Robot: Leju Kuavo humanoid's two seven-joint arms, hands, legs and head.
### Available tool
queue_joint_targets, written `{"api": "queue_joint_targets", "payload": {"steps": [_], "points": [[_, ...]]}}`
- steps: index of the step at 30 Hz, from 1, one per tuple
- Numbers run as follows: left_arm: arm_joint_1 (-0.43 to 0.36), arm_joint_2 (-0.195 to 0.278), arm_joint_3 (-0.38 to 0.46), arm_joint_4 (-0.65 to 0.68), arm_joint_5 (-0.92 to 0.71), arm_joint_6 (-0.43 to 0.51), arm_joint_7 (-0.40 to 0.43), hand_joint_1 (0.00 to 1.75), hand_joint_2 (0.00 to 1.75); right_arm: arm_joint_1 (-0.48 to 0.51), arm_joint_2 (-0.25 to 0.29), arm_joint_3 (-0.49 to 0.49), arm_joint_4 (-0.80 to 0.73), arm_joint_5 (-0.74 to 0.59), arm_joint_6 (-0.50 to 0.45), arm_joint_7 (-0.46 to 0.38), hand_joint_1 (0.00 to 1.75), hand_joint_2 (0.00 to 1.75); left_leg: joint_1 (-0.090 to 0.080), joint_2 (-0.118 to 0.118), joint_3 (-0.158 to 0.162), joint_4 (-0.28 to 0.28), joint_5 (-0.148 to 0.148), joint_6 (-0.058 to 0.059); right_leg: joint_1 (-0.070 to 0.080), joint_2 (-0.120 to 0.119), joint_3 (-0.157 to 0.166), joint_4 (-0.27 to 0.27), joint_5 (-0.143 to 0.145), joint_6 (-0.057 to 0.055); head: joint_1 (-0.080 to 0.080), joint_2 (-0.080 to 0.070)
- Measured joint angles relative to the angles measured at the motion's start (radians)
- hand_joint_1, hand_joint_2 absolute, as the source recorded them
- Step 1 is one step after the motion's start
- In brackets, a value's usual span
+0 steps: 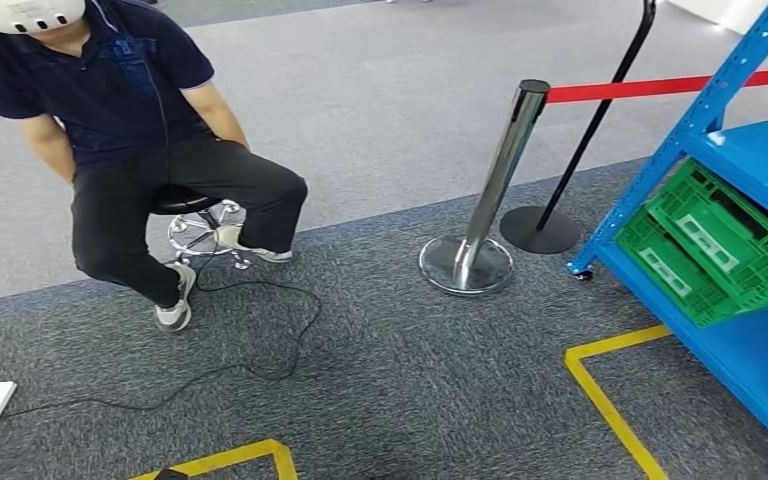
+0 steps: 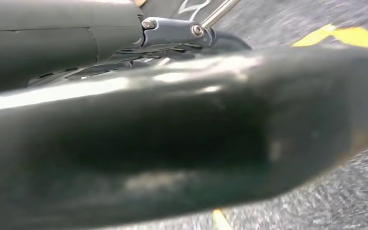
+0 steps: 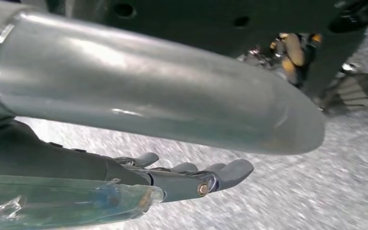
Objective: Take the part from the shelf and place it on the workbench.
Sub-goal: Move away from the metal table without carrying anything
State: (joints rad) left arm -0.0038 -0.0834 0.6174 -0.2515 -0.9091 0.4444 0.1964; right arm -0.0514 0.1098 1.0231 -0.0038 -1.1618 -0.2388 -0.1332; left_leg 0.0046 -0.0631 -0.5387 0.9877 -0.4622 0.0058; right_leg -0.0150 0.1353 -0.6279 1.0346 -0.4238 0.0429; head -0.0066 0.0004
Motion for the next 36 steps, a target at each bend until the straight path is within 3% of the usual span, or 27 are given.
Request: {"api": "queue_joint_targets", "payload": {"steps": [2, 4, 6, 7, 8, 10, 12, 14, 16, 18, 20, 21, 22, 24, 26, 28, 29, 30, 32, 34, 36], "points": [[-0.001, -0.007, -0.011, 0.000, -0.015, 0.004, -0.001, 0.00, 0.00, -0.001, 0.006, 0.005, 0.000, -0.002, -0.004, 0.025, 0.00, 0.00, -0.001, 0.026, 0.004, -0.008, 0.006, 0.012, 0.005, -0.053, -0.031, 0.056, -0.037, 0.006, 0.004, 0.000], [0.000, -0.015, -0.016, 0.003, -0.020, 0.009, 0.002, 0.00, 0.00, -0.006, 0.010, 0.017, 0.000, 0.006, -0.007, 0.061, 0.00, 0.00, -0.007, 0.055, 0.006, -0.008, 0.004, 0.018, 0.009, -0.110, -0.090, 0.184, -0.108, 0.009, 0.007, 0.000], [0.001, -0.021, -0.020, 0.007, -0.028, 0.003, 0.011, 0.00, 0.00, -0.008, 0.012, 0.033, -0.001, 0.016, -0.007, 0.091, 0.00, 0.00, -0.012, 0.086, 0.008, -0.008, 0.002, 0.021, 0.009, -0.127, -0.125, 0.273, -0.139, 0.011, 0.006, 0.000], [0.000, -0.024, -0.023, 0.009, -0.032, -0.004, 0.016, 0.00, 0.00, -0.007, 0.013, 0.039, -0.002, 0.018, -0.007, 0.100, 0.00, 0.00, -0.013, 0.099, 0.009, -0.008, 0.000, 0.022, 0.009, -0.130, -0.115, 0.263, -0.127, 0.011, 0.006, 0.000], [-0.001, -0.026, -0.025, 0.011, -0.034, -0.010, 0.019, 0.00, 0.00, -0.006, 0.013, 0.045, -0.003, 0.020, -0.007, 0.105, 0.00, 0.00, -0.014, 0.111, 0.012, -0.008, -0.002, 0.022, 0.010, -0.136, -0.083, 0.213, -0.100, 0.010, 0.006, 0.000], [-0.003, -0.029, -0.026, 0.012, -0.033, -0.029, 0.015, 0.00, 0.00, -0.007, 0.013, 0.054, -0.003, 0.022, -0.006, 0.110, 0.00, 0.00, -0.017, 0.132, 0.020, -0.007, -0.008, 0.017, 0.014, -0.171, 0.006, 0.069, -0.048, 0.001, 0.006, 0.000], [-0.005, -0.032, -0.026, 0.014, -0.029, -0.082, -0.014, 0.00, 0.00, -0.009, 0.013, 0.063, -0.004, 0.025, -0.002, 0.111, 0.00, 0.00, -0.021, 0.148, 0.026, -0.005, -0.013, 0.010, 0.020, -0.193, 0.053, -0.007, -0.029, -0.009, 0.005, 0.000], [-0.008, -0.034, -0.027, 0.016, -0.024, -0.153, -0.046, 0.00, 0.00, -0.007, 0.013, 0.074, -0.005, 0.030, 0.004, 0.110, 0.00, 0.00, -0.021, 0.162, 0.028, -0.005, -0.015, 0.001, 0.022, -0.178, 0.052, -0.012, -0.025, -0.020, 0.004, 0.000], [-0.011, -0.036, -0.028, 0.016, -0.023, -0.201, -0.056, 0.00, 0.00, -0.004, 0.012, 0.086, -0.006, 0.035, 0.012, 0.108, 0.00, 0.00, -0.017, 0.145, 0.023, 0.013, -0.031, -0.012, 0.018, -0.159, 0.052, -0.019, -0.019, -0.030, 0.003, 0.000], [-0.011, -0.037, -0.028, 0.018, -0.023, -0.228, -0.054, 0.00, 0.00, -0.005, 0.011, 0.099, -0.006, 0.042, 0.019, 0.107, 0.00, 0.00, -0.010, 0.100, -0.015, 0.101, -0.086, -0.023, 0.011, -0.139, 0.051, -0.024, -0.014, -0.037, -0.001, 0.000], [-0.008, -0.035, -0.027, 0.019, -0.023, -0.245, -0.048, 0.00, 0.00, -0.006, 0.009, 0.111, -0.006, 0.047, 0.026, 0.107, 0.00, 0.00, -0.003, 0.075, -0.077, 0.231, -0.143, -0.031, 0.009, -0.115, 0.049, -0.025, -0.012, -0.039, -0.002, 0.000], [-0.007, -0.033, -0.027, 0.020, -0.023, -0.249, -0.046, 0.00, 0.00, -0.006, 0.008, 0.116, -0.006, 0.048, 0.028, 0.107, 0.00, 0.00, 0.000, 0.072, -0.097, 0.270, -0.150, -0.034, 0.008, -0.102, 0.048, -0.024, -0.011, -0.038, -0.002, 0.000], [-0.006, -0.032, -0.027, 0.020, -0.023, -0.251, -0.044, 0.00, 0.00, -0.005, 0.007, 0.120, -0.006, 0.049, 0.029, 0.107, 0.00, 0.00, 0.003, 0.070, -0.103, 0.274, -0.137, -0.037, 0.006, -0.088, 0.048, -0.024, -0.010, -0.036, -0.002, 0.000], [-0.006, -0.031, -0.027, 0.020, -0.022, -0.252, -0.043, 0.00, 0.00, -0.004, 0.006, 0.127, -0.006, 0.050, 0.030, 0.107, 0.00, 0.00, 0.014, 0.053, -0.061, 0.177, -0.067, -0.043, 0.000, -0.060, 0.048, -0.024, -0.007, -0.028, -0.002, 0.000], [-0.008, -0.031, -0.027, 0.021, -0.022, -0.253, -0.042, 0.00, 0.00, -0.006, 0.004, 0.131, -0.006, 0.051, 0.031, 0.107, 0.00, 0.00, 0.027, -0.002, -0.005, 0.051, -0.016, -0.051, -0.001, -0.034, 0.042, -0.019, -0.005, -0.014, -0.004, 0.000], [-0.009, -0.032, -0.027, 0.022, -0.023, -0.253, -0.043, 0.00, 0.00, -0.008, 0.002, 0.134, -0.006, 0.052, 0.031, 0.107, 0.00, 0.00, 0.028, -0.032, 0.012, 0.005, -0.011, -0.045, -0.004, -0.011, 0.033, -0.020, 0.001, 0.004, -0.005, 0.000], [-0.009, -0.032, -0.027, 0.022, -0.024, -0.254, -0.043, 0.00, 0.00, -0.006, 0.002, 0.135, -0.006, 0.052, 0.030, 0.107, 0.00, 0.00, 0.025, -0.022, 0.012, 0.004, -0.009, -0.035, -0.008, 0.000, 0.027, -0.025, 0.005, 0.013, -0.006, 0.000], [-0.010, -0.031, -0.027, 0.022, -0.025, -0.256, -0.044, 0.00, 0.00, -0.003, 0.002, 0.137, -0.006, 0.051, 0.030, 0.107, 0.00, 0.00, 0.023, -0.009, 0.012, 0.002, -0.006, -0.025, -0.012, 0.003, 0.022, -0.027, 0.008, 0.020, -0.006, 0.000], [-0.012, -0.029, -0.028, 0.022, -0.029, -0.264, -0.046, 0.00, 0.00, 0.001, 0.002, 0.140, -0.007, 0.049, 0.030, 0.108, 0.00, 0.00, 0.020, 0.017, 0.013, -0.003, 0.000, -0.007, -0.010, -0.039, -0.003, 0.012, -0.017, 0.026, 0.000, 0.000], [-0.010, -0.026, -0.027, 0.022, -0.033, -0.270, -0.046, 0.00, 0.00, -0.002, 0.002, 0.142, -0.009, 0.046, 0.029, 0.108, 0.00, 0.00, 0.011, 0.046, 0.012, -0.005, 0.000, 0.005, -0.005, -0.103, -0.059, 0.134, -0.086, 0.023, 0.006, 0.000], [-0.006, -0.025, -0.027, 0.022, -0.035, -0.273, -0.046, 0.00, 0.00, -0.004, 0.002, 0.145, -0.011, 0.044, 0.028, 0.107, 0.00, 0.00, 0.002, 0.077, 0.012, -0.004, -0.001, 0.009, -0.003, -0.124, -0.110, 0.255, -0.136, 0.020, 0.007, 0.000]]}}
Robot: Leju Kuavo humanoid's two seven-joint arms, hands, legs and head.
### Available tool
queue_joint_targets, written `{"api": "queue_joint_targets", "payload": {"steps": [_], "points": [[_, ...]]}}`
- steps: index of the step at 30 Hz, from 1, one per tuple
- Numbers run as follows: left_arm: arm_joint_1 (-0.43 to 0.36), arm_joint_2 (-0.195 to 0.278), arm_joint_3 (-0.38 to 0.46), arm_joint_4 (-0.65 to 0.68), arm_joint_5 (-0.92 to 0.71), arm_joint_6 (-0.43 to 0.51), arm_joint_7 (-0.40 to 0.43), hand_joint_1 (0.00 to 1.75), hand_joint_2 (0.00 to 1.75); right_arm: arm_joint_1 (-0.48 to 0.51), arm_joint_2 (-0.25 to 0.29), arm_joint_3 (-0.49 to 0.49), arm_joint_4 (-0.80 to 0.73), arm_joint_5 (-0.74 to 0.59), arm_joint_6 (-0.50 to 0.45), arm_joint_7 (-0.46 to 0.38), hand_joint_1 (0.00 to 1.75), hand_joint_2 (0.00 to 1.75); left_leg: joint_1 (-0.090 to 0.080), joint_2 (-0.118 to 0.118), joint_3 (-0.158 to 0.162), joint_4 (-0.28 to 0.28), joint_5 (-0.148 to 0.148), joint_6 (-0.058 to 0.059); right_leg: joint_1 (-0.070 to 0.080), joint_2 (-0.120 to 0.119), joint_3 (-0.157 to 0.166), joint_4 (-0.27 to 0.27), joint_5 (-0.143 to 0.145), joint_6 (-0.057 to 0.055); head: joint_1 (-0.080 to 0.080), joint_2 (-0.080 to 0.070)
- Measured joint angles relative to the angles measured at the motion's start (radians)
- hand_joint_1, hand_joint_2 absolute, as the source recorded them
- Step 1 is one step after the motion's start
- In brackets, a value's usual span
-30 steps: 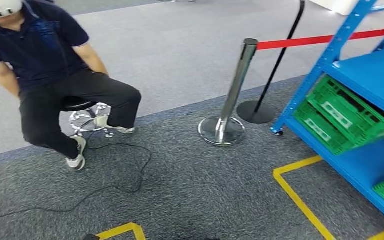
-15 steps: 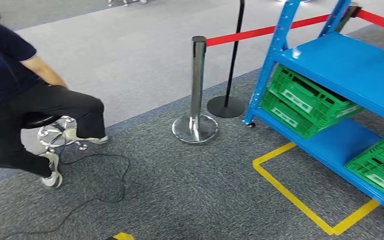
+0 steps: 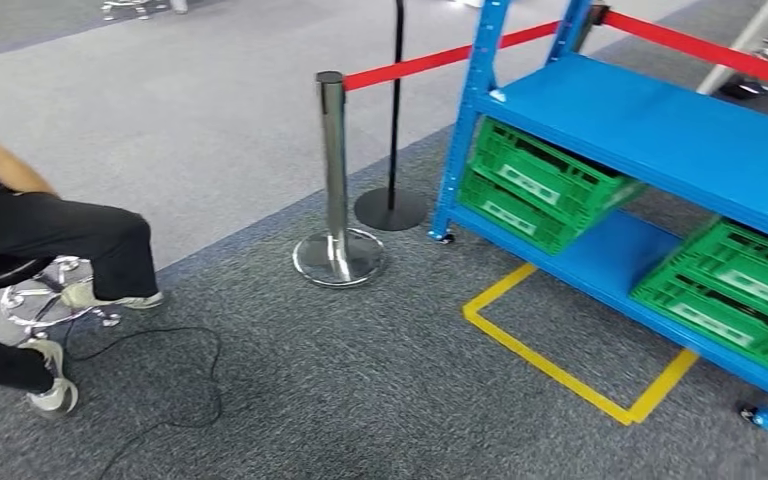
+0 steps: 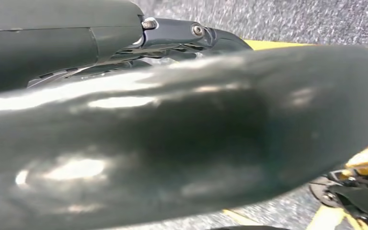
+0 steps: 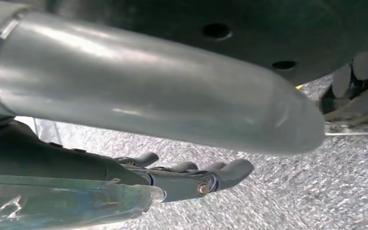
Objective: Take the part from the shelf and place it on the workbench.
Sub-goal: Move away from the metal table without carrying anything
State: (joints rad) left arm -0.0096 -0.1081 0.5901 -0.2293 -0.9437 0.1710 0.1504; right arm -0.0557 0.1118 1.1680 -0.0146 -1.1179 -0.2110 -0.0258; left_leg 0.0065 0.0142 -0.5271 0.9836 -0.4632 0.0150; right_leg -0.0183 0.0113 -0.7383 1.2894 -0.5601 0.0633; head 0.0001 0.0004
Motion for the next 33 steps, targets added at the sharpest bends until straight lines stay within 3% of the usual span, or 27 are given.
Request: {"api": "queue_joint_targets", "payload": {"steps": [1, 2, 4, 6, 7, 9, 11, 13, 14, 15, 16, 17, 18, 20, 22, 24, 25, 27, 28, 30, 31, 32, 33], "points": [[0.000, 0.001, 0.000, 0.000, 0.000, -0.001, 0.000, 0.00, 0.00, 0.000, 0.000, 0.001, 0.000, 0.000, 0.000, 0.000, 0.00, 0.00, -0.003, 0.014, 0.000, 0.000, -0.001, 0.001, 0.001, -0.004, -0.001, 0.015, 0.001, -0.002, 0.000, 0.000], [-0.001, 0.001, 0.000, 0.000, -0.001, -0.003, 0.000, 0.00, 0.00, 0.002, 0.000, 0.002, -0.001, -0.001, 0.000, 0.000, 0.00, 0.00, -0.005, 0.026, 0.002, 0.000, -0.002, 0.002, 0.002, -0.008, 0.019, -0.013, 0.019, -0.005, 0.000, 0.000], [-0.005, 0.002, 0.000, 0.000, -0.001, -0.008, 0.000, 0.00, 0.00, 0.002, -0.001, 0.002, -0.001, -0.001, 0.000, 0.000, 0.00, 0.00, -0.008, 0.046, 0.007, 0.001, -0.006, 0.000, 0.009, -0.042, 0.102, -0.149, 0.073, -0.013, 0.000, 0.000], [-0.006, 0.002, 0.000, 0.000, -0.002, -0.014, 0.000, 0.00, 0.00, -0.002, -0.002, 0.003, -0.003, -0.001, 0.000, 0.000, 0.00, 0.00, -0.013, 0.063, 0.012, 0.004, -0.011, -0.008, 0.017, -0.075, 0.162, -0.248, 0.100, -0.024, 0.000, 0.000], [-0.006, 0.002, 0.000, 0.000, -0.003, -0.015, 0.000, 0.00, 0.00, -0.004, -0.002, 0.004, -0.003, -0.001, 0.000, 0.000, 0.00, 0.00, -0.015, 0.072, 0.013, 0.005, -0.012, -0.013, 0.020, -0.079, 0.169, -0.263, 0.100, -0.029, -0.001, 0.000], [-0.008, 0.003, 0.000, 0.000, -0.005, -0.016, 0.000, 0.00, 0.00, -0.005, -0.003, 0.005, -0.004, -0.001, 0.000, 0.000, 0.00, 0.00, -0.015, 0.086, 0.014, 0.005, -0.014, -0.022, 0.020, -0.056, 0.165, -0.264, 0.106, -0.039, -0.001, 0.000], [-0.010, 0.005, 0.000, 0.000, -0.006, -0.018, -0.001, 0.00, 0.00, -0.003, -0.003, 0.006, -0.005, -0.001, 0.000, 0.000, 0.00, 0.00, -0.011, 0.060, 0.003, 0.033, -0.038, -0.034, 0.015, -0.036, 0.164, -0.269, 0.112, -0.050, -0.003, 0.000], [-0.010, 0.006, 0.000, 0.000, -0.005, -0.023, -0.002, 0.00, 0.00, -0.005, -0.004, 0.009, -0.006, 0.000, 0.000, 0.000, 0.00, 0.00, -0.007, 0.015, -0.044, 0.138, -0.098, -0.044, 0.010, -0.015, 0.162, -0.271, 0.116, -0.057, -0.005, 0.000], [-0.008, 0.006, 0.000, 0.001, -0.004, -0.027, -0.003, 0.00, 0.00, -0.006, -0.004, 0.010, -0.007, 0.000, 0.000, 0.000, 0.00, 0.00, -0.005, 0.003, -0.077, 0.206, -0.128, -0.046, 0.009, -0.003, 0.160, -0.271, 0.117, -0.059, -0.006, 0.000], [-0.006, 0.006, 0.000, 0.001, -0.002, -0.030, -0.003, 0.00, 0.00, -0.006, -0.004, 0.011, -0.007, 0.000, 0.000, 0.000, 0.00, 0.00, -0.002, -0.002, -0.105, 0.260, -0.145, -0.049, 0.009, 0.010, 0.158, -0.271, 0.118, -0.059, -0.006, 0.000], [-0.005, 0.007, 0.000, 0.002, -0.001, -0.031, -0.003, 0.00, 0.00, -0.006, -0.004, 0.011, -0.008, 0.000, 0.000, 0.000, 0.00, 0.00, 0.000, -0.005, -0.121, 0.285, -0.142, -0.050, 0.008, 0.024, 0.157, -0.271, 0.119, -0.059, -0.006, 0.000], [-0.005, 0.008, 0.000, 0.002, 0.000, -0.032, -0.003, 0.00, 0.00, -0.005, -0.004, 0.011, -0.008, 0.001, 0.000, 0.001, 0.00, 0.00, 0.002, -0.007, -0.118, 0.271, -0.119, -0.051, 0.007, 0.038, 0.157, -0.271, 0.120, -0.057, -0.006, 0.000], [-0.005, 0.009, 0.000, 0.002, 0.000, -0.032, -0.003, 0.00, 0.00, -0.004, -0.004, 0.012, -0.008, 0.001, 0.000, 0.001, 0.00, 0.00, 0.005, -0.014, -0.098, 0.224, -0.083, -0.053, 0.005, 0.052, 0.157, -0.271, 0.122, -0.054, -0.006, 0.000], [-0.007, 0.009, 0.000, 0.002, 0.001, -0.035, -0.006, 0.00, 0.00, -0.004, -0.005, 0.013, -0.009, 0.001, 0.000, 0.001, 0.00, 0.00, 0.017, -0.059, -0.040, 0.092, -0.020, -0.058, 0.003, 0.077, 0.153, -0.267, 0.124, -0.042, -0.008, 0.000], [-0.008, 0.008, 0.000, 0.003, 0.002, -0.038, -0.010, 0.00, 0.00, -0.007, -0.005, 0.016, -0.009, 0.000, 0.000, 0.001, 0.00, 0.00, 0.024, -0.099, -0.011, 0.022, -0.005, -0.055, 0.003, 0.100, 0.143, -0.266, 0.129, -0.027, -0.010, 0.000], [-0.008, 0.008, 0.001, 0.003, 0.002, -0.039, -0.012, 0.00, 0.00, -0.003, -0.006, 0.019, -0.009, 0.000, 0.000, 0.001, 0.00, 0.00, 0.021, -0.088, -0.011, 0.014, -0.005, -0.040, -0.002, 0.120, 0.131, -0.273, 0.136, -0.011, -0.010, 0.000], [-0.009, 0.008, 0.002, 0.003, 0.002, -0.039, -0.013, 0.00, 0.00, 0.000, -0.006, 0.021, -0.009, -0.001, 0.000, 0.001, 0.00, 0.00, 0.020, -0.077, -0.010, 0.011, -0.003, -0.031, -0.003, 0.113, 0.125, -0.271, 0.135, -0.006, -0.010, 0.000], [-0.009, 0.010, 0.003, 0.003, 0.002, -0.039, -0.015, 0.00, 0.00, 0.003, -0.006, 0.024, -0.009, -0.003, -0.001, 0.000, 0.00, 0.00, 0.017, -0.052, -0.009, 0.006, 0.002, -0.016, -0.002, 0.061, 0.097, -0.216, 0.098, -0.001, -0.002, 0.000], [-0.008, 0.010, 0.003, 0.003, 0.001, -0.039, -0.015, 0.00, 0.00, 0.003, -0.006, 0.026, -0.009, -0.004, -0.001, 0.000, 0.00, 0.00, 0.014, -0.039, -0.009, 0.006, 0.002, -0.011, 0.000, 0.028, 0.070, -0.156, 0.063, -0.001, 0.002, 0.000], [-0.004, 0.010, 0.004, 0.003, 0.002, -0.045, -0.012, 0.00, 0.00, 0.000, -0.006, 0.027, -0.009, -0.009, -0.001, 0.000, 0.00, 0.00, 0.006, -0.009, -0.009, 0.007, 0.001, -0.006, 0.001, 0.000, 0.009, -0.021, -0.002, 0.000, 0.004, 0.000], [-0.003, 0.010, 0.005, 0.003, 0.002, -0.050, -0.010, 0.00, 0.00, 0.000, -0.006, 0.027, -0.009, -0.012, -0.001, 0.000, 0.00, 0.00, 0.003, 0.005, -0.008, 0.007, 0.000, -0.004, 0.002, -0.003, -0.003, 0.013, -0.011, -0.001, 0.004, 0.000], [-0.003, 0.010, 0.005, 0.003, 0.003, -0.056, -0.007, 0.00, 0.00, 0.001, -0.006, 0.027, -0.009, -0.015, -0.002, 0.000, 0.00, 0.00, 0.001, 0.018, -0.007, 0.007, -0.002, -0.004, 0.002, -0.005, 0.004, 0.010, -0.002, -0.002, 0.004, 0.000], [-0.005, 0.010, 0.006, 0.003, 0.003, -0.060, -0.005, 0.00, 0.00, 0.002, -0.006, 0.027, -0.009, -0.018, -0.002, 0.000, 0.00, 0.00, 0.000, 0.028, -0.005, 0.007, -0.003, -0.004, 0.003, -0.010, 0.032, -0.035, 0.024, -0.004, 0.004, 0.000]]}}
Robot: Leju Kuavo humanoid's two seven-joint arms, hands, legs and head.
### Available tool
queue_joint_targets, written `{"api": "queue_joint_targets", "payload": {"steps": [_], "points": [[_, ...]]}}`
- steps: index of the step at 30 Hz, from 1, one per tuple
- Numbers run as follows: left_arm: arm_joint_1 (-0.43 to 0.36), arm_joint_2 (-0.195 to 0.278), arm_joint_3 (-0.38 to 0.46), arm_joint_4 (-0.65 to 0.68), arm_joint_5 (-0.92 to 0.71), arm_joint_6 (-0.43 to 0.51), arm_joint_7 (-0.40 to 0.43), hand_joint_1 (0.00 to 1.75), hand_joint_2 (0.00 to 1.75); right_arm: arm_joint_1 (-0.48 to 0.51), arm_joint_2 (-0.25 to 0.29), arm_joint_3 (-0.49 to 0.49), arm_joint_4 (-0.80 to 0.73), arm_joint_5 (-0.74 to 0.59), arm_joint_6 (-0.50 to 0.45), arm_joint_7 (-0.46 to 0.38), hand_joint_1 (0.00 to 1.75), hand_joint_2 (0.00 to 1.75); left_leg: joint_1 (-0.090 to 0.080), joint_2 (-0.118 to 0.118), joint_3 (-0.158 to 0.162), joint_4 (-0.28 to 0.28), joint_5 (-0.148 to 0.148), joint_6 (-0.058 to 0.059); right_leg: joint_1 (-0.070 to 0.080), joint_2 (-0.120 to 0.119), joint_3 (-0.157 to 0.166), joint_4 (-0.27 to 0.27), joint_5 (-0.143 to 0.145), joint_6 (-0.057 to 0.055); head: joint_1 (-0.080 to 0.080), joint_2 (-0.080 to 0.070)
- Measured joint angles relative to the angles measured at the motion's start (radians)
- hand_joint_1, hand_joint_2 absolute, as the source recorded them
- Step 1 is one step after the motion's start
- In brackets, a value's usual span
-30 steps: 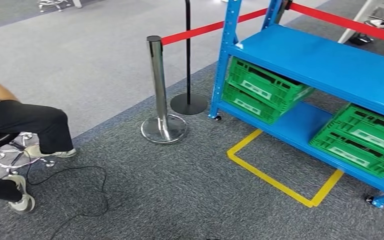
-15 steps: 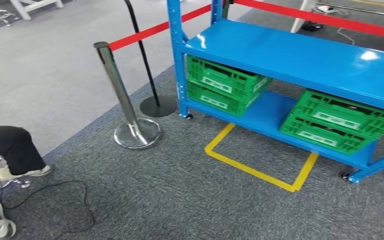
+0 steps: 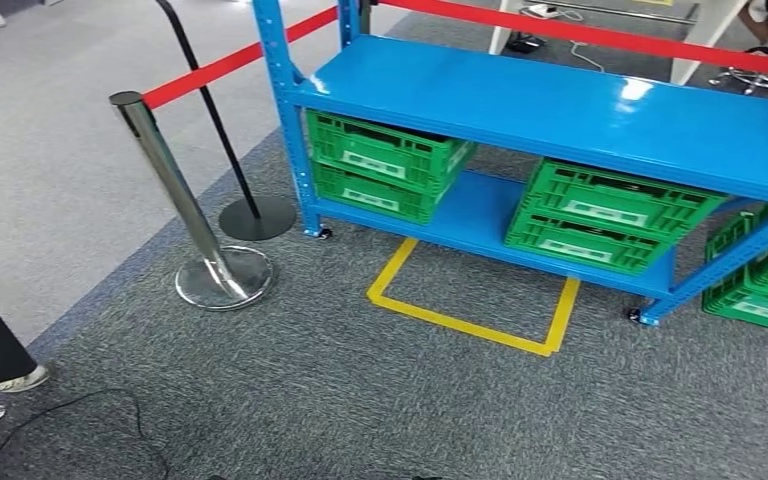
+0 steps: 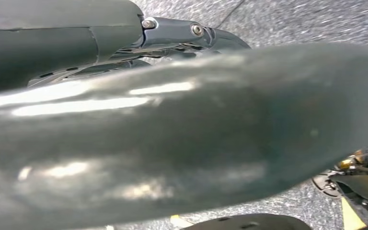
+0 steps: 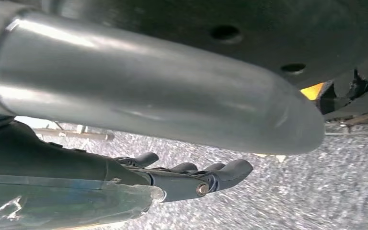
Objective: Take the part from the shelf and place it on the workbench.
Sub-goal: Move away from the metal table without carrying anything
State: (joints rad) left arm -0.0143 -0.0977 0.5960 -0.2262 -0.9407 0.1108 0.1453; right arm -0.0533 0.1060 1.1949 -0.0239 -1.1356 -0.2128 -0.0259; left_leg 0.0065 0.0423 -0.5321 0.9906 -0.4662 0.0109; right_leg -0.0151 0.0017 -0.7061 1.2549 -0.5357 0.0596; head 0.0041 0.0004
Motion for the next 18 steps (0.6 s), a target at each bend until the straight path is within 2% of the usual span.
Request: {"api": "queue_joint_targets", "payload": {"steps": [2, 3, 4, 6, 7, 8, 9, 11, 12, 13, 14, 15, 16, 17, 18], "points": [[-0.002, 0.000, 0.001, 0.000, 0.000, -0.004, 0.001, 0.00, 0.00, -0.001, 0.000, 0.000, -0.001, -0.001, 0.000, -0.001, 0.00, 0.00, -0.004, 0.018, 0.006, 0.002, -0.006, -0.006, 0.005, -0.037, 0.083, -0.139, 0.055, -0.007, 0.001, 0.000], [-0.003, 0.001, 0.001, 0.000, 0.000, -0.005, 0.001, 0.00, 0.00, -0.003, 0.000, 0.001, -0.002, -0.001, 0.000, -0.002, 0.00, 0.00, -0.006, 0.026, 0.010, 0.002, -0.009, -0.011, 0.008, -0.053, 0.114, -0.190, 0.070, -0.012, 0.000, 0.000], [-0.003, 0.002, 0.002, 0.000, -0.001, -0.005, 0.001, 0.00, 0.00, -0.006, 0.000, 0.001, -0.003, -0.002, 0.000, -0.002, 0.00, 0.00, -0.009, 0.034, 0.012, 0.003, -0.011, -0.015, 0.011, -0.063, 0.130, -0.218, 0.076, -0.017, -0.002, 0.000], [-0.004, 0.003, 0.002, 0.000, -0.003, -0.004, 0.001, 0.00, 0.00, -0.007, 0.000, 0.001, -0.004, -0.005, 0.000, -0.003, 0.00, 0.00, -0.009, 0.050, 0.016, 0.001, -0.012, -0.024, 0.014, -0.048, 0.131, -0.225, 0.077, -0.027, -0.004, 0.000], [-0.005, 0.004, 0.003, 0.000, -0.003, -0.004, 0.001, 0.00, 0.00, -0.007, 0.000, 0.002, -0.005, -0.007, 0.000, -0.003, 0.00, 0.00, -0.007, 0.048, 0.018, 0.002, -0.015, -0.030, 0.013, -0.039, 0.129, -0.226, 0.080, -0.032, -0.005, 0.000], [-0.006, 0.004, 0.004, 0.000, -0.004, -0.003, 0.001, 0.00, 0.00, -0.006, 0.000, 0.002, -0.006, -0.008, -0.001, -0.003, 0.00, 0.00, -0.005, 0.034, 0.014, 0.014, -0.026, -0.036, 0.011, -0.029, 0.129, -0.229, 0.082, -0.038, -0.006, 0.000], [-0.007, 0.005, 0.005, 0.000, -0.004, -0.002, 0.001, 0.00, 0.00, -0.006, 0.000, 0.002, -0.006, -0.009, -0.001, -0.003, 0.00, 0.00, -0.004, 0.014, 0.001, 0.045, -0.048, -0.041, 0.008, -0.019, 0.129, -0.231, 0.085, -0.044, -0.007, 0.000], [-0.006, 0.005, 0.009, 0.000, -0.005, -0.001, 0.004, 0.00, 0.00, -0.008, 0.000, 0.002, -0.007, -0.012, -0.002, -0.003, 0.00, 0.00, -0.001, -0.025, -0.056, 0.164, -0.110, -0.048, 0.004, 0.002, 0.127, -0.232, 0.088, -0.051, -0.010, 0.000], [-0.004, 0.005, 0.010, 0.000, -0.005, -0.001, 0.005, 0.00, 0.00, -0.009, 0.000, 0.002, -0.007, -0.014, -0.002, -0.003, 0.00, 0.00, 0.000, -0.031, -0.089, 0.229, -0.134, -0.050, 0.004, 0.014, 0.126, -0.232, 0.089, -0.052, -0.010, 0.000], [-0.003, 0.006, 0.012, 0.000, -0.005, -0.002, 0.007, 0.00, 0.00, -0.009, 0.000, 0.002, -0.008, -0.015, -0.002, -0.003, 0.00, 0.00, 0.000, -0.033, -0.113, 0.271, -0.141, -0.051, 0.004, 0.028, 0.125, -0.232, 0.089, -0.052, -0.011, 0.000], [-0.002, 0.007, 0.014, 0.000, -0.005, -0.001, 0.008, 0.00, 0.00, -0.008, 0.000, 0.002, -0.008, -0.016, -0.002, -0.003, 0.00, 0.00, 0.001, -0.035, -0.121, 0.277, -0.128, -0.051, 0.003, 0.042, 0.125, -0.232, 0.089, -0.052, -0.010, 0.000], [-0.002, 0.008, 0.015, 0.000, -0.005, 0.000, 0.009, 0.00, 0.00, -0.007, 0.000, 0.002, -0.008, -0.017, -0.002, -0.003, 0.00, 0.00, 0.003, -0.038, -0.112, 0.247, -0.097, -0.052, 0.002, 0.056, 0.126, -0.232, 0.090, -0.050, -0.010, 0.000], [-0.003, 0.009, 0.017, 0.000, -0.005, 0.001, 0.009, 0.00, 0.00, -0.007, 0.000, 0.002, -0.009, -0.017, -0.002, -0.003, 0.00, 0.00, 0.006, -0.049, -0.088, 0.189, -0.057, -0.052, 0.000, 0.069, 0.126, -0.231, 0.091, -0.047, -0.010, 0.000], [-0.003, 0.009, 0.018, 0.000, -0.005, 0.004, 0.009, 0.00, 0.00, -0.007, 0.000, 0.002, -0.009, -0.018, -0.003, -0.003, 0.00, 0.00, 0.010, -0.071, -0.059, 0.121, -0.025, -0.054, 0.001, 0.082, 0.124, -0.230, 0.092, -0.042, -0.011, 0.000], [-0.004, 0.009, 0.020, 0.000, -0.005, 0.006, 0.007, 0.00, 0.00, -0.009, 0.000, 0.002, -0.009, -0.019, -0.006, -0.005, 0.00, 0.00, 0.015, -0.092, -0.036, 0.065, -0.005, -0.054, 0.001, 0.094, 0.121, -0.227, 0.093, -0.037, -0.012, 0.000]]}}
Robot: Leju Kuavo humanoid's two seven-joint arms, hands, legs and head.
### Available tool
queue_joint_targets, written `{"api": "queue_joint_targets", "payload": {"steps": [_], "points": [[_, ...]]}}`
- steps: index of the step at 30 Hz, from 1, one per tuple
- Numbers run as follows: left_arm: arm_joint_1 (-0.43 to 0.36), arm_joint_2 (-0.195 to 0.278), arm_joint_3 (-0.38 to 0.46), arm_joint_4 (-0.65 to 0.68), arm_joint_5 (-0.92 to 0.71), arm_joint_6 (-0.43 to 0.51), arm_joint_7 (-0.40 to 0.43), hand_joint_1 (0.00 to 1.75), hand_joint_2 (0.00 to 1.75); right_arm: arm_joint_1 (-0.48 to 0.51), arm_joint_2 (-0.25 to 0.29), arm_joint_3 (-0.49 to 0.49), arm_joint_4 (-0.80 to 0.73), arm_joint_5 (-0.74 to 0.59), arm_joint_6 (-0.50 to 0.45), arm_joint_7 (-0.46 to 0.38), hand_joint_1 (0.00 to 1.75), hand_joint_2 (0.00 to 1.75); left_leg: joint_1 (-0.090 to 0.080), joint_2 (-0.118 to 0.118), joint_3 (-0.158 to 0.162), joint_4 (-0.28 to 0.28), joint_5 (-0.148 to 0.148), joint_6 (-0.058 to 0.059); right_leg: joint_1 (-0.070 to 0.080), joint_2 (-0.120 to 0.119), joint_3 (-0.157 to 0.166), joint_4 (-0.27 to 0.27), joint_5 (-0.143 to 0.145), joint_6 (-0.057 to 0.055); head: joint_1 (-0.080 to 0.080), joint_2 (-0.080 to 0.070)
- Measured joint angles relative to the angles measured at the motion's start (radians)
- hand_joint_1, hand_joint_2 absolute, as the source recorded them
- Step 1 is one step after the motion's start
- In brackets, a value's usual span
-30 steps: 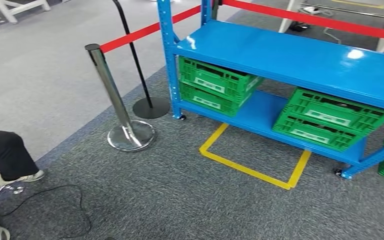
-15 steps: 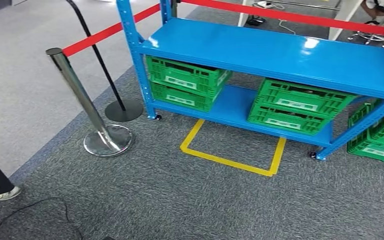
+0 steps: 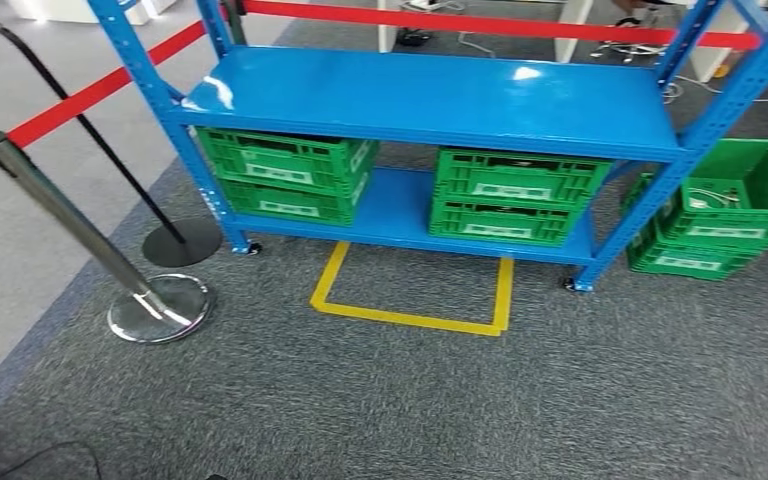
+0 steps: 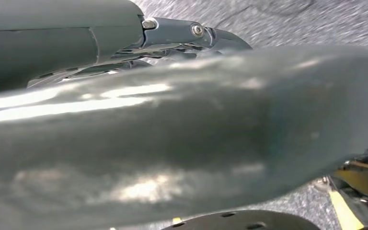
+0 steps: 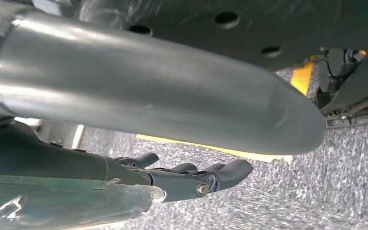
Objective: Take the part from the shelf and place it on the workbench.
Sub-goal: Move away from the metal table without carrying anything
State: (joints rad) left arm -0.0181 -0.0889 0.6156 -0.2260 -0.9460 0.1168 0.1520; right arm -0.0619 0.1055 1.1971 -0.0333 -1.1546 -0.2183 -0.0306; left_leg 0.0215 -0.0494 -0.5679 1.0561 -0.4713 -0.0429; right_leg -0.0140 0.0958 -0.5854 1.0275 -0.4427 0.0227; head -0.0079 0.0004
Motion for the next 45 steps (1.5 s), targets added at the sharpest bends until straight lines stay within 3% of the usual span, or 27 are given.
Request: {"api": "queue_joint_targets", "payload": {"steps": [2, 4, 6, 8, 10, 11, 12, 13, 15, 16, 17, 19, 20, 22, 24, 25, 26, 27, 28, 29, 31, 32, 36, 40, 45], "points": [[-0.001, -0.001, 0.003, 0.000, -0.001, 0.003, -0.007, 0.00, 0.00, -0.001, 0.000, 0.000, 0.000, -0.003, -0.009, -0.006, 0.00, 0.00, 0.003, -0.023, 0.019, -0.051, 0.007, 0.006, 0.000, 0.021, -0.010, 0.000, 0.004, 0.014, -0.001, 0.000], [-0.003, -0.001, 0.004, 0.000, -0.001, 0.005, -0.013, 0.00, 0.00, 0.005, 0.000, 0.000, 0.000, -0.005, -0.015, -0.010, 0.00, 0.00, 0.001, -0.006, 0.020, -0.055, 0.009, 0.021, -0.004, 0.030, -0.019, -0.006, 0.009, 0.027, -0.001, 0.000], [-0.004, -0.001, 0.005, 0.000, -0.001, 0.006, -0.015, 0.00, 0.00, 0.009, 0.000, 0.000, -0.001, -0.005, -0.016, -0.011, 0.00, 0.00, 0.001, 0.015, 0.021, -0.059, 0.013, 0.038, -0.003, -0.015, -0.040, 0.030, -0.016, 0.034, 0.006, 0.000], [-0.002, 0.000, 0.006, 0.000, -0.004, 0.007, -0.015, 0.00, 0.00, 0.007, 0.000, 0.000, -0.001, -0.006, -0.017, -0.012, 0.00, 0.00, -0.003, 0.040, 0.021, -0.060, 0.013, 0.047, 0.000, -0.073, -0.092, 0.145, -0.083, 0.037, 0.014, 0.000], [0.002, 0.000, 0.006, 0.000, -0.009, 0.007, -0.013, 0.00, 0.00, 0.005, 0.000, 0.001, -0.002, -0.007, -0.016, -0.013, 0.00, 0.00, -0.009, 0.068, 0.021, -0.060, 0.011, 0.050, 0.000, -0.088, -0.147, 0.267, -0.137, 0.038, 0.014, 0.000], [0.003, -0.001, 0.006, 0.000, -0.010, 0.007, -0.012, 0.00, 0.00, 0.006, 0.000, 0.002, -0.002, -0.008, -0.016, -0.013, 0.00, 0.00, -0.011, 0.081, 0.021, -0.060, 0.010, 0.051, 0.000, -0.089, -0.153, 0.287, -0.138, 0.038, 0.014, 0.000], [0.002, -0.001, 0.006, 0.000, -0.010, 0.007, -0.010, 0.00, 0.00, 0.007, 0.000, 0.004, -0.002, -0.009, -0.017, -0.013, 0.00, 0.00, -0.013, 0.092, 0.023, -0.060, 0.009, 0.051, 0.000, -0.091, -0.139, 0.268, -0.121, 0.036, 0.014, 0.000], [0.001, -0.001, 0.007, 0.000, -0.011, 0.007, -0.008, 0.00, 0.00, 0.008, 0.000, 0.006, -0.002, -0.008, -0.019, -0.013, 0.00, 0.00, -0.013, 0.102, 0.025, -0.060, 0.008, 0.050, 0.001, -0.098, -0.106, 0.214, -0.091, 0.034, 0.014, 0.000], [-0.001, -0.002, 0.011, 0.000, -0.011, 0.008, 0.002, 0.00, 0.00, 0.005, 0.000, 0.011, -0.002, -0.007, -0.027, -0.015, 0.00, 0.00, -0.018, 0.120, 0.031, -0.058, 0.003, 0.042, 0.006, -0.138, -0.027, 0.080, -0.039, 0.027, 0.015, 0.000], [-0.002, -0.003, 0.014, 0.000, -0.010, 0.008, 0.009, 0.00, 0.00, 0.002, 0.000, 0.013, -0.002, -0.007, -0.032, -0.015, 0.00, 0.00, -0.021, 0.128, 0.033, -0.057, 0.001, 0.037, 0.008, -0.152, -0.002, 0.036, -0.027, 0.022, 0.014, 0.000], [-0.002, -0.003, 0.016, 0.000, -0.009, 0.008, 0.015, 0.00, 0.00, 0.000, 0.000, 0.015, -0.003, -0.006, -0.035, -0.016, 0.00, 0.00, -0.024, 0.137, 0.035, -0.056, -0.001, 0.032, 0.011, -0.158, 0.009, 0.015, -0.024, 0.017, 0.012, 0.000], [-0.004, -0.004, 0.020, 0.000, -0.008, 0.004, 0.026, 0.00, 0.00, -0.001, 0.000, 0.019, -0.004, -0.004, -0.039, -0.016, 0.00, 0.00, -0.023, 0.152, 0.038, -0.058, -0.002, 0.022, 0.012, -0.137, 0.007, 0.010, -0.022, 0.005, 0.010, 0.000], [-0.006, -0.004, 0.021, 0.000, -0.007, -0.002, 0.031, 0.00, 0.00, 0.000, 0.000, 0.021, -0.004, -0.003, -0.040, -0.016, 0.00, 0.00, -0.021, 0.146, 0.038, -0.053, -0.009, 0.016, 0.011, -0.128, 0.006, 0.008, -0.020, -0.001, 0.009, 0.000], [-0.009, -0.003, 0.026, 0.000, -0.004, -0.027, 0.042, 0.00, 0.00, 0.000, 0.000, 0.026, -0.005, 0.002, -0.041, -0.015, 0.00, 0.00, -0.018, 0.106, 0.014, 0.004, -0.049, 0.005, 0.006, -0.112, 0.007, 0.005, -0.015, -0.012, 0.006, 0.000], [-0.008, -0.004, 0.033, 0.000, 0.000, -0.052, 0.053, 0.00, 0.00, -0.003, -0.001, 0.032, -0.005, 0.006, -0.044, -0.017, 0.00, 0.00, -0.016, 0.069, -0.046, 0.128, -0.109, 0.001, 0.005, -0.097, 0.006, 0.004, -0.014, -0.019, 0.002, 0.000], [-0.006, -0.004, 0.036, 0.001, 0.000, -0.059, 0.056, 0.00, 0.00, -0.004, -0.001, 0.035, -0.005, 0.008, -0.046, -0.019, 0.00, 0.00, -0.015, 0.063, -0.076, 0.184, -0.126, 0.000, 0.005, -0.088, 0.005, 0.004, -0.014, -0.020, 0.002, 0.000], [-0.004, -0.003, 0.037, 0.001, 0.000, -0.064, 0.058, 0.00, 0.00, -0.004, -0.001, 0.038, -0.006, 0.010, -0.047, -0.022, 0.00, 0.00, -0.015, 0.059, -0.094, 0.212, -0.125, 0.001, 0.006, -0.079, 0.006, 0.005, -0.014, -0.021, 0.002, 0.000], [-0.003, -0.003, 0.039, 0.001, 0.000, -0.066, 0.060, 0.00, 0.00, -0.003, -0.001, 0.041, -0.006, 0.011, -0.048, -0.024, 0.00, 0.00, -0.015, 0.058, -0.096, 0.205, -0.104, 0.002, 0.006, -0.072, 0.007, 0.005, -0.014, -0.021, 0.002, 0.000], [-0.002, -0.002, 0.040, 0.001, 0.000, -0.066, 0.060, 0.00, 0.00, -0.003, -0.001, 0.044, -0.006, 0.011, -0.048, -0.026, 0.00, 0.00, -0.015, 0.057, -0.080, 0.161, -0.068, 0.003, 0.005, -0.066, 0.008, 0.005, -0.014, -0.020, 0.002, 0.000], [-0.003, -0.001, 0.041, 0.001, -0.001, -0.067, 0.060, 0.00, 0.00, -0.003, -0.001, 0.046, -0.007, 0.012, -0.048, -0.027, 0.00, 0.00, -0.013, 0.055, -0.053, 0.096, -0.028, 0.005, 0.005, -0.061, 0.010, 0.005, -0.015, -0.018, 0.002, 0.000], [-0.006, 0.000, 0.044, 0.001, -0.001, -0.067, 0.060, 0.00, 0.00, -0.004, -0.001, 0.049, -0.007, 0.012, -0.049, -0.028, 0.00, 0.00, -0.011, 0.046, -0.005, -0.017, 0.015, 0.009, 0.009, -0.054, 0.008, 0.008, -0.017, -0.008, 0.001, 0.000], [-0.007, -0.001, 0.045, 0.001, -0.001, -0.068, 0.060, 0.00, 0.00, -0.004, -0.001, 0.050, -0.007, 0.012, -0.049, -0.028, 0.00, 0.00, -0.010, 0.042, 0.005, -0.044, 0.019, 0.011, 0.011, -0.053, 0.005, 0.010, -0.019, -0.007, 0.000, 0.000], [-0.007, -0.003, 0.048, 0.001, -0.001, -0.068, 0.060, 0.00, 0.00, -0.001, -0.003, 0.053, -0.007, 0.012, -0.050, -0.028, 0.00, 0.00, -0.012, 0.039, 0.008, -0.056, 0.017, 0.018, 0.014, -0.054, -0.002, 0.002, -0.021, -0.028, 0.004, 0.000], [-0.008, -0.002, 0.052, 0.001, -0.001, -0.068, 0.060, 0.00, 0.00, -0.002, -0.003, 0.056, -0.009, 0.012, -0.050, -0.028, 0.00, 0.00, -0.013, 0.039, 0.008, -0.056, 0.018, 0.026, 0.013, -0.054, 0.006, -0.011, -0.010, -0.008, 0.004, 0.000], [-0.009, -0.001, 0.054, 0.001, -0.003, -0.074, 0.060, 0.00, 0.00, -0.001, -0.003, 0.057, -0.010, 0.013, -0.049, -0.028, 0.00, 0.00, -0.014, 0.039, 0.006, -0.056, 0.020, 0.032, 0.011, -0.054, 0.015, -0.015, -0.005, 0.007, 0.003, 0.000]]}}
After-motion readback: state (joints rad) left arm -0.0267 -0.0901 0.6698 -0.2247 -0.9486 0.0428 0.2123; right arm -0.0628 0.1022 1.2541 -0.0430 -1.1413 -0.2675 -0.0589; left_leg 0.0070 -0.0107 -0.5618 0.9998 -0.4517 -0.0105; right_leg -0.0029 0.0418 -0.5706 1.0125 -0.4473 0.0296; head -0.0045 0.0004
